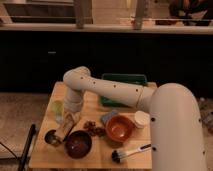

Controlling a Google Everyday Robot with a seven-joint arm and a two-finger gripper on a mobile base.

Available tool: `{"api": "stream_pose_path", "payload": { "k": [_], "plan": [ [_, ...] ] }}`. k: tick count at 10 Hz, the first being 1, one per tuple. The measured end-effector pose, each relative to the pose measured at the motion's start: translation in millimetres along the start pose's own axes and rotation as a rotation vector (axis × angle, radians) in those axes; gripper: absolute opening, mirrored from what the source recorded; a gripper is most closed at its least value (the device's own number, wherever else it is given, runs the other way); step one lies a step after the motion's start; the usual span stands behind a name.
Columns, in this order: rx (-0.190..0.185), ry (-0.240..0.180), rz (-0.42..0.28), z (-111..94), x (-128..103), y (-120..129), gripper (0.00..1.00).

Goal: Place eraser in purple bowl

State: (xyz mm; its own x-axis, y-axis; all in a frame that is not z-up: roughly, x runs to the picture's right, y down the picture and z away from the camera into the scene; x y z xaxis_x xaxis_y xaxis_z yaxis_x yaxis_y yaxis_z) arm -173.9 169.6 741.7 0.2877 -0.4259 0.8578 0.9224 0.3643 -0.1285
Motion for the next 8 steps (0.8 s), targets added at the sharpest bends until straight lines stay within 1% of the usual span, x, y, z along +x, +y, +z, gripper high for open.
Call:
{"api": "stream_pose_path", "payload": {
  "k": [1,5,7,8],
  "plan": [
    [-0.021,-0.019,-0.036,4.4,-3.2,0.9,0.0],
    [-0.09,-0.093,-0.14,15.5,-1.4,10.7,0.0],
    [-0.119,-0.117,-0.182,19.8,-2.1,14.1,0.0],
    [-0.128,-0.121,-0.195,21.8,-2.8,16.2,0.0]
  ]
}}
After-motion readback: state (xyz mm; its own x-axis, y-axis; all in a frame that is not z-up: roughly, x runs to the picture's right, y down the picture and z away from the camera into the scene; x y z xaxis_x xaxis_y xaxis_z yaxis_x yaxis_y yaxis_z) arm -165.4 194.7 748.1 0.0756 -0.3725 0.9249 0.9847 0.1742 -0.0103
